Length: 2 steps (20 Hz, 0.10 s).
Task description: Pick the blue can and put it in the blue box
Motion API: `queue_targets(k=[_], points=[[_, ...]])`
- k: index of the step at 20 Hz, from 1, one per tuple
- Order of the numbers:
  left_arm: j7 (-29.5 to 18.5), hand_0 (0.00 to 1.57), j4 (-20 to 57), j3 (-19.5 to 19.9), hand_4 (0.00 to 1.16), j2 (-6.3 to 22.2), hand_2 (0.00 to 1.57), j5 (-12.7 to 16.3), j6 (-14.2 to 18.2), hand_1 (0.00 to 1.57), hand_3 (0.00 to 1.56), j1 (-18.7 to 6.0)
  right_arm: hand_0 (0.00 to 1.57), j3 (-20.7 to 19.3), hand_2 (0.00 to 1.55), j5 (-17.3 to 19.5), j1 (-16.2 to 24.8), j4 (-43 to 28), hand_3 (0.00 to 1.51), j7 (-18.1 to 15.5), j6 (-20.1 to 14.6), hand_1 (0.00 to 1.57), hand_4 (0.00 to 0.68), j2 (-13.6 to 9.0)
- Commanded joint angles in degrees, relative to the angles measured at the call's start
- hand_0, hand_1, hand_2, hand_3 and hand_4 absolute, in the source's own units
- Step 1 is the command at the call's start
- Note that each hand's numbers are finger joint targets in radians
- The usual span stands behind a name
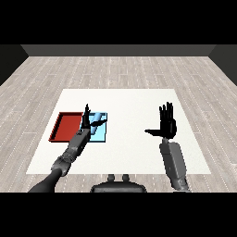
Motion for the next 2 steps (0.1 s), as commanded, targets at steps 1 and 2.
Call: queue_targets(k=[1,2], points=[[-8.3,0.00,-10.4,0.1,0.00,0.0,0.00,1.6,-9.0,0.00,0.00,4.4,0.00,0.8,0.00,1.0,2.5,0.7,0.00,-0.5,-0.1,0.00,0.000,0.7],[-8.7,0.00,-12.7,-0.2,0.00,1.1,0.00,1.9,-11.0,0.00,0.00,6.9,0.00,2.1,0.00,1.4,4.3,1.2,0.00,-1.1,2.8,0.00,0.000,-0.3]])
